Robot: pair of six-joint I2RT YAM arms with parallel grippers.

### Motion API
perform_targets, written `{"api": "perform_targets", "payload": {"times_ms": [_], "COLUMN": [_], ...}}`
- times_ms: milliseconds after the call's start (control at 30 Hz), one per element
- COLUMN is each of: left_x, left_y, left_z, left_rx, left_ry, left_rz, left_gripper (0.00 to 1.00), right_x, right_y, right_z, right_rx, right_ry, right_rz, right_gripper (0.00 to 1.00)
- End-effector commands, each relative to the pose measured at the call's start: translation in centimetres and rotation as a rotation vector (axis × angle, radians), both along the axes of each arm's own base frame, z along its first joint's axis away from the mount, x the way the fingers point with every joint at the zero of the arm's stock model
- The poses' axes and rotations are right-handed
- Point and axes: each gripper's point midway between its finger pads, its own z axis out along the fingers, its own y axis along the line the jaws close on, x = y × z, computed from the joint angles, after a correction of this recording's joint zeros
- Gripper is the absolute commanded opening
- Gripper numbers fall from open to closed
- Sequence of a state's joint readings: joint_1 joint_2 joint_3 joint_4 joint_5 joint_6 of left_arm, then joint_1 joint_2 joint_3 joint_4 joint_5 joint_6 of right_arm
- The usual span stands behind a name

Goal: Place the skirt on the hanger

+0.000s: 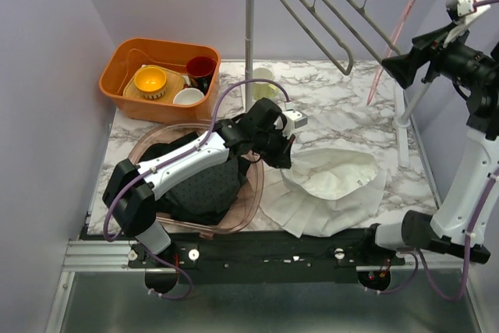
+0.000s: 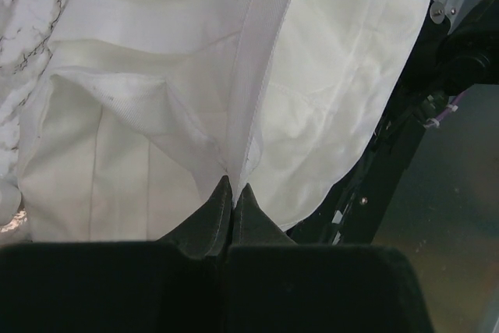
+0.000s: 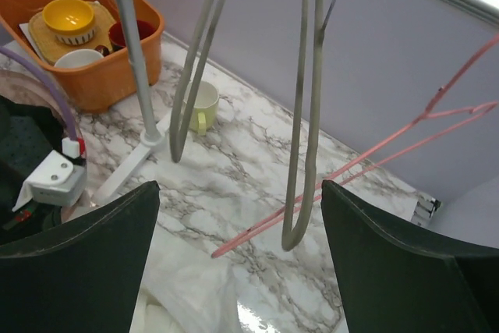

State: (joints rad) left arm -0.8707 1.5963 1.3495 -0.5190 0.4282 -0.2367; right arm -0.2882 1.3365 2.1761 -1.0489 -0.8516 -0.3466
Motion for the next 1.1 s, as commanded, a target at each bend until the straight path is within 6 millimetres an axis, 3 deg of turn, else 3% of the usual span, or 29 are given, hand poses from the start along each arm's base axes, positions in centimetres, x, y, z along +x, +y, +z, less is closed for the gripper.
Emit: {"api": "perform_targets", "payload": {"times_ms": [0, 133, 300, 533, 800, 967, 1067], "left_x": [-0.7, -0.6, -0.6, -0.6, -0.6, -0.4, -0.6], "left_y": [-0.2, -0.2, -0.3, -0.3, -0.2, -0.1, -0.2], "left_z": [1.2, 1.0, 0.8, 0.5, 0.3, 0.2, 0.1], "left_rx": [-0.044, -0.035, -0.031, -0.023, -0.016, -0.019, -0.021], "left_ry": [-0.007, -0.004, -0.004, 0.004, 0.003, 0.016, 0.028], "left_rz": [-0.026, -0.029, -0.034, -0.035, -0.038, -0.041, -0.049], "left_gripper": [0.00, 0.00, 0.00, 0.00, 0.00, 0.00, 0.00], "right_x": [3.8, 6.5, 9.9, 13.2, 14.8, 15.7, 16.1], "right_y": [-0.3, -0.8, -0.3, -0.4, 0.9, 1.8, 2.5], "right_z": [0.8, 0.6, -1.4, -2.6, -3.1, -3.4, -4.0], "right_rx": [0.027, 0.026, 0.016, 0.013, 0.003, 0.009, 0.000], "right_ry": [0.013, 0.018, 0.062, 0.082, 0.078, 0.086, 0.096], "right_rz": [-0.067, -0.103, -0.108, -0.135, -0.130, -0.125, -0.113], "right_gripper": [0.90, 0.89, 0.85, 0.73, 0.46, 0.42, 0.35]}}
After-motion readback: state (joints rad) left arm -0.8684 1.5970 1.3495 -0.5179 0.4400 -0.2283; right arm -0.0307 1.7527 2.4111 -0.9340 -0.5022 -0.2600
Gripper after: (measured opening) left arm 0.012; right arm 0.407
